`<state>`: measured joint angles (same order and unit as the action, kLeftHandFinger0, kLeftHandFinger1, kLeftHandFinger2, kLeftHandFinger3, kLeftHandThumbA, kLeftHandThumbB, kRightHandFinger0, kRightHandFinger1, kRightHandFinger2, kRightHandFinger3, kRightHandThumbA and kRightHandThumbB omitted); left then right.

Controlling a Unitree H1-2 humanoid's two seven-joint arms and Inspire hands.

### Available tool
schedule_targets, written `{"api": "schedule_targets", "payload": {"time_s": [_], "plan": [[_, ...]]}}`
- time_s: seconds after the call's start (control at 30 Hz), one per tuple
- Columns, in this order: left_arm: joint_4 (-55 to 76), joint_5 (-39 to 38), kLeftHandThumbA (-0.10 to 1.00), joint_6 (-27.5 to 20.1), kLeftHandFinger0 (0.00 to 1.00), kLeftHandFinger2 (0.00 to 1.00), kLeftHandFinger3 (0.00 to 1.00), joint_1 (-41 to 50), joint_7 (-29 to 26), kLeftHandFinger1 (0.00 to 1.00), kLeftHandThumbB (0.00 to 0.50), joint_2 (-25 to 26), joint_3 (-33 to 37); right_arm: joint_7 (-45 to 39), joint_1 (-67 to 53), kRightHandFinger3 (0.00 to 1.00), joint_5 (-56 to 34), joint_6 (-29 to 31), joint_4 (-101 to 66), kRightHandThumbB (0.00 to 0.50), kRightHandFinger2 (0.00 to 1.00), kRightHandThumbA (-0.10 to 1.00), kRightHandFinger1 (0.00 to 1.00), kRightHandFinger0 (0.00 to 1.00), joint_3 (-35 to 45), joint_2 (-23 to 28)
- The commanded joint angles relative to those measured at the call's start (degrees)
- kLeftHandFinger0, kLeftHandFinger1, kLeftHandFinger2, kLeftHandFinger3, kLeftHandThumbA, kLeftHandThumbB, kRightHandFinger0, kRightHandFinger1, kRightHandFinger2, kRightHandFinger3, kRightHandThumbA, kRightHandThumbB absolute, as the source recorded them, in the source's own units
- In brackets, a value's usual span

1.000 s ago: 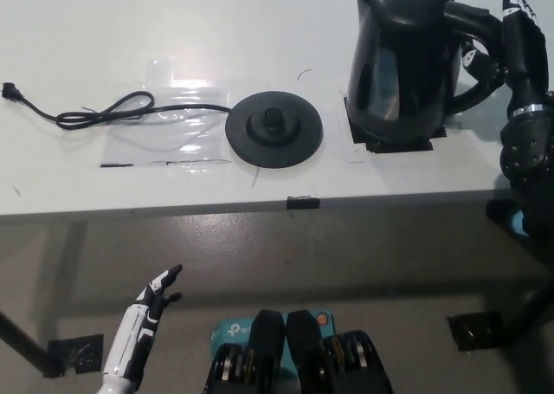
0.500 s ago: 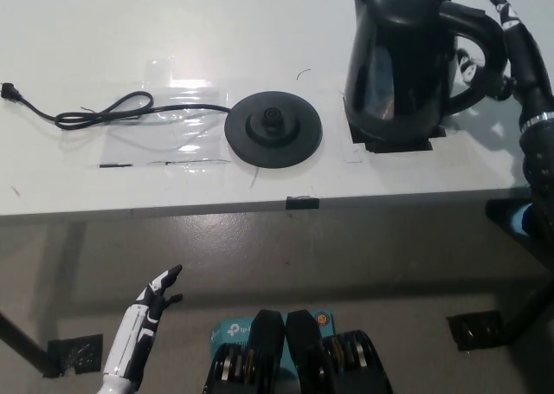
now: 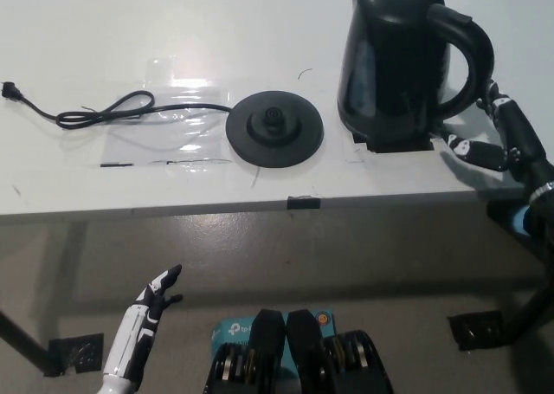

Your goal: Use the right hand to grab the handle of the kettle from the base and place it on the right side

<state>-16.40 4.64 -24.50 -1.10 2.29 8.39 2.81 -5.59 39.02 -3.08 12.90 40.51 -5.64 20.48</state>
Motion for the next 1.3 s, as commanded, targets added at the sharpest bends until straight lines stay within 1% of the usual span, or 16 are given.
{"api": "schedule_targets", "payload": {"time_s": [0.0,0.2,0.27,0.4,0.43,0.5,0.57,0.73,0.77,0.83,0.87,0.93,1.03,1.13,1.2,1.27], "plan": [[2.2,-1.4,1.0,-1.5,0.88,0.94,0.89,-0.5,0.2,0.98,0.5,1.1,-1.3,-16.1,-1.3,1.0,-20.3,-7.0,-16.4,0.5,1.0,0.68,1.0,1.0,6.9,2.0],[2.0,-1.7,1.0,-1.9,0.89,0.95,0.9,0.3,0.5,0.98,0.5,1.1,-1.2,-9.1,-4.2,1.0,-17.6,-0.9,-21.1,0.5,1.0,0.71,1.0,1.0,11.3,0.5],[1.8,-1.3,1.0,-2.3,0.88,0.94,0.91,0.1,0.4,0.98,0.5,1.2,-1.2,-5.3,-5.4,1.0,-14.9,0.8,-24.4,0.5,1.0,0.8,1.0,1.0,13.2,0.0],[1.9,-1.9,1.0,-1.6,0.89,0.94,0.9,-0.7,0.6,0.98,0.5,1.2,-1.5,-0.1,-9.0,1.0,-11.3,3.6,-35.1,0.5,1.0,0.91,1.0,1.0,17.6,-2.5],[2.1,-2.0,1.0,-0.9,0.89,0.93,0.89,-0.9,0.7,0.97,0.5,1.2,-1.6,2.2,-10.6,1.0,-9.5,3.7,-40.2,0.472,1.0,0.96,1.0,1.0,18.7,-4.3],[2.0,-1.8,1.0,-0.5,0.89,0.94,0.89,-1.6,0.9,0.98,0.5,1.2,-1.4,7.3,-14.9,1.0,-4.2,2.5,-50.0,0.499,1.0,1.0,1.0,1.0,20.6,-9.0],[1.6,-1.4,1.0,-0.7,0.92,0.96,0.92,-2.3,1.0,0.99,0.5,1.2,-1.1,9.0,-19.2,1.0,0.2,5.1,-57.2,0.486,1.0,1.0,1.0,1.0,21.0,-13.7],[1.1,-1.2,1.0,-0.9,0.95,1.0,1.0,-3.4,1.3,1.0,0.5,1.0,-0.7,5.5,-29.3,1.0,7.1,12.0,-63.8,0.495,1.0,1.0,1.0,1.0,16.2,-20.8],[0.9,-1.3,1.0,-0.9,0.96,1.0,1.0,-3.7,1.4,1.0,0.5,1.0,-0.6,5.2,-30.9,1.0,9.9,13.4,-63.4,0.475,1.0,1.0,1.0,1.0,15.4,-21.7],[0.6,-1.5,1.0,-0.9,1.0,1.0,1.0,-4.1,1.5,1.0,0.5,1.0,-0.5,6.6,-34.2,1.0,15.4,14.0,-61.1,0.418,1.0,1.0,1.0,1.0,10.9,-21.6],[0.5,-1.3,1.0,-1.1,1.0,1.0,1.0,-4.4,1.6,1.0,0.5,0.9,-0.3,7.7,-35.4,1.0,16.6,14.0,-58.8,0.409,1.0,1.0,1.0,1.0,9.2,-21.0],[0.2,-1.3,1.0,-1.2,1.0,1.0,1.0,-4.8,1.8,1.0,0.5,0.9,-0.1,7.6,-36.2,1.0,15.3,14.0,-55.0,0.429,1.0,1.0,1.0,1.0,7.1,-21.2],[-0.4,-0.9,1.0,-2.3,1.0,1.0,1.0,-5.3,1.5,1.0,0.5,0.9,0.0,9.3,-36.7,1.0,16.8,14.0,-48.7,0.41,1.0,1.0,1.0,1.0,4.4,-21.0],[-0.8,-1.6,1.0,-2.4,1.0,1.0,1.0,-5.9,1.5,1.0,0.5,0.9,-0.1,13.3,-34.0,1.0,18.8,14.0,-37.7,0.367,1.0,1.0,1.0,1.0,1.3,-18.9],[-1.0,-1.8,1.0,-2.4,1.0,1.0,1.0,-6.3,1.4,1.0,0.5,0.9,-0.2,12.7,-33.1,1.0,17.8,14.0,-34.6,0.374,1.0,1.0,1.0,1.0,0.9,-18.1],[-1.2,-2.2,1.0,-2.4,1.0,1.0,1.0,-6.8,1.3,1.0,0.5,1.0,-0.4,13.4,-31.6,1.0,17.4,14.0,-30.9,0.332,1.0,1.0,1.0,1.0,-0.6,-16.8]]}}
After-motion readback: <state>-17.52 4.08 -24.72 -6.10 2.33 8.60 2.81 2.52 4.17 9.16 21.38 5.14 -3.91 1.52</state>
